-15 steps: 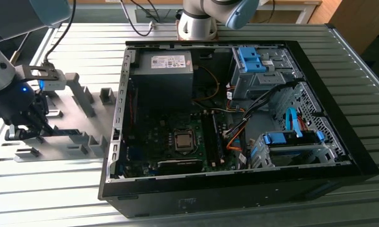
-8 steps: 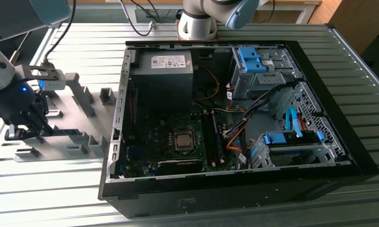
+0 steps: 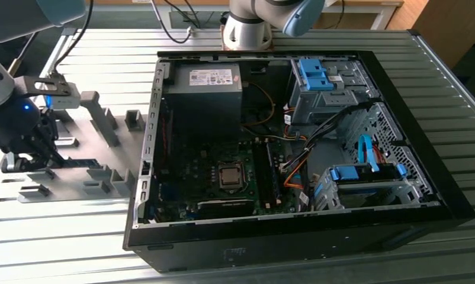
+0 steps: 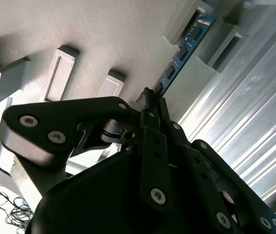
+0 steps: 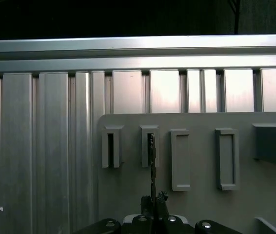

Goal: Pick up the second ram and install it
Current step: 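Pick up the second ram and move it above second insertion slot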

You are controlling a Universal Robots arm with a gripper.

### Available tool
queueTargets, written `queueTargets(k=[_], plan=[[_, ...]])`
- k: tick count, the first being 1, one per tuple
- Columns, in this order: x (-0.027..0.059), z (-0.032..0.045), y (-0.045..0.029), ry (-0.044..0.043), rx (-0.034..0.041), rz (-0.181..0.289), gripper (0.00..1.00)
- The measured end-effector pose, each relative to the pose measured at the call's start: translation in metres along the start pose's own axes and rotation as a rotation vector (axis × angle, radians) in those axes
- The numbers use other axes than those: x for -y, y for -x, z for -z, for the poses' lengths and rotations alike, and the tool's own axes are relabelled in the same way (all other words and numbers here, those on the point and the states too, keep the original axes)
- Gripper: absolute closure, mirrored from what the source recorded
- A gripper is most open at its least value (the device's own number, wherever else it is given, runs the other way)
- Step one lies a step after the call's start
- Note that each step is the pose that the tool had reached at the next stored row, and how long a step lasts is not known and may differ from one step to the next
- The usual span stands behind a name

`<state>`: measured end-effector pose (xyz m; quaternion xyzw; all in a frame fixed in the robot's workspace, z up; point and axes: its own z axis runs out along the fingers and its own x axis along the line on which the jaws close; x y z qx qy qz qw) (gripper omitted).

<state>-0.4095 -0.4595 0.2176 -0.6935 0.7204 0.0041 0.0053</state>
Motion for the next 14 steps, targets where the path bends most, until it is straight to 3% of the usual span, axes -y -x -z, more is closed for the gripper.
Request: queueTargets(k=[14], plan=[[0.0,0.0046,0.0,-0.0001,0.0,0.0,0.86]])
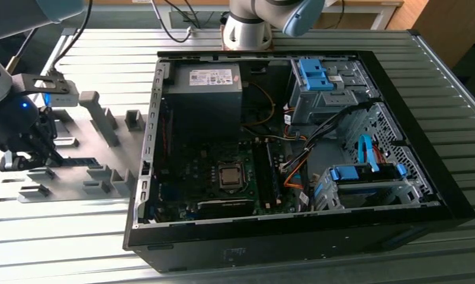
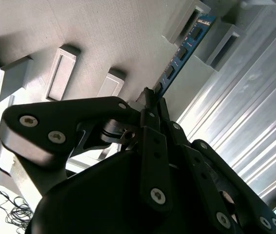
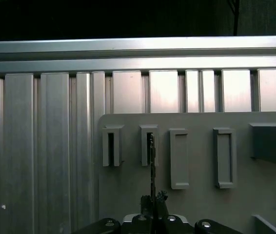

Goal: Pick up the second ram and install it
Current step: 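Pick up the second ram and move it above second insertion slot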

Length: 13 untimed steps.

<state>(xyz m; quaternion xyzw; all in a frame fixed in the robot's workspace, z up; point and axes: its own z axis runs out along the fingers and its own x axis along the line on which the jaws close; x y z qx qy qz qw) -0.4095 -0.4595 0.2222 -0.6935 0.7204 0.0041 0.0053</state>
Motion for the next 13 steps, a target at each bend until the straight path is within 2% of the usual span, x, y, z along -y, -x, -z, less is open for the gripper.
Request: queueTargets(k=[13], plan=[[0.0,0.0058,0.0001,0.0,-0.0001,0.0,0.86]])
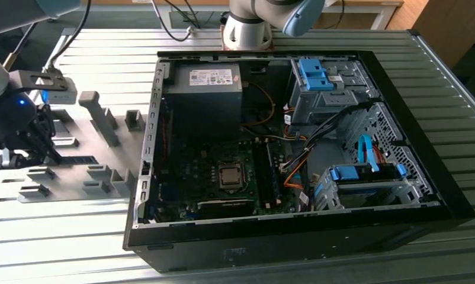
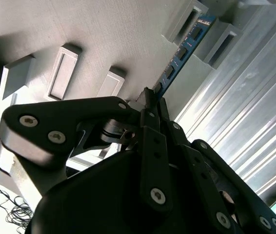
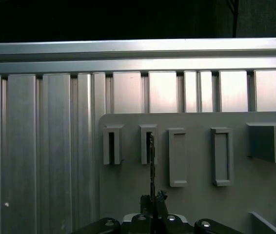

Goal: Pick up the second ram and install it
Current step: 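Pick up the second ram and move it above second insertion slot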

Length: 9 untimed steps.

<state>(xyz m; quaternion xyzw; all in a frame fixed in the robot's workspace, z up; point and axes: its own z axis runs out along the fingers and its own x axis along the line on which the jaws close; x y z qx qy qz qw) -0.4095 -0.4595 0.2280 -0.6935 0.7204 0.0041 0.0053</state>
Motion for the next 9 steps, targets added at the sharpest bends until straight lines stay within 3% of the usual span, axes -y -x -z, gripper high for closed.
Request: queueTargets(k=[9], plan=[[0.0,0.004,0.0001,0.0,0.0,0.0,0.86]])
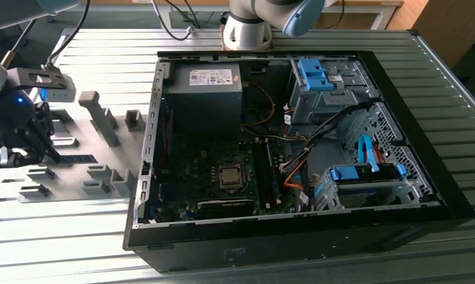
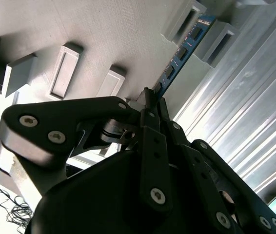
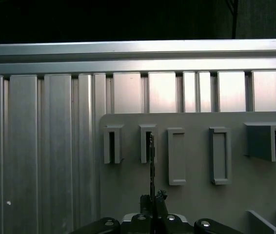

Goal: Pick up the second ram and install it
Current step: 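Pick up the second ram and move it above second insertion slot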

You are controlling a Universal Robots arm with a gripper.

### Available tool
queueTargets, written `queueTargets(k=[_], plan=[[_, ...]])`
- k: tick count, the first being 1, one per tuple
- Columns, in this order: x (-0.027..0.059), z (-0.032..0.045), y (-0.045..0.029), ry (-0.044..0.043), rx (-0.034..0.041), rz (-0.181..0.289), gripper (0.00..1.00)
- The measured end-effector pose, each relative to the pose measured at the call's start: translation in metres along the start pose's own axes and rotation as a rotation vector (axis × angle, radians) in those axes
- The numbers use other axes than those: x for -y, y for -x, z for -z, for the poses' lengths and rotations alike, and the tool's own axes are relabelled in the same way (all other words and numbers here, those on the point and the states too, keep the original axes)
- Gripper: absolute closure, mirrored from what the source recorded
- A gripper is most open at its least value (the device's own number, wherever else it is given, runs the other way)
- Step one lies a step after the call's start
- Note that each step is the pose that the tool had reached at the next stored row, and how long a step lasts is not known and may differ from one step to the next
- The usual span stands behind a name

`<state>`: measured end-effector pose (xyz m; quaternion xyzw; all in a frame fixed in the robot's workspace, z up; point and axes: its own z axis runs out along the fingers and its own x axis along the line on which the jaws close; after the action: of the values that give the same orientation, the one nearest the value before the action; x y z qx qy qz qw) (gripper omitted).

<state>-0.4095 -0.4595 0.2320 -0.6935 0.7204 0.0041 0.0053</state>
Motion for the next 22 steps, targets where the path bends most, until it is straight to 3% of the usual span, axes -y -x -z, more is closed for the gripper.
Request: queueTargets(k=[22], plan=[[0.0,0.015,0.0002,0.0,-0.0001,0.0,0.86]])
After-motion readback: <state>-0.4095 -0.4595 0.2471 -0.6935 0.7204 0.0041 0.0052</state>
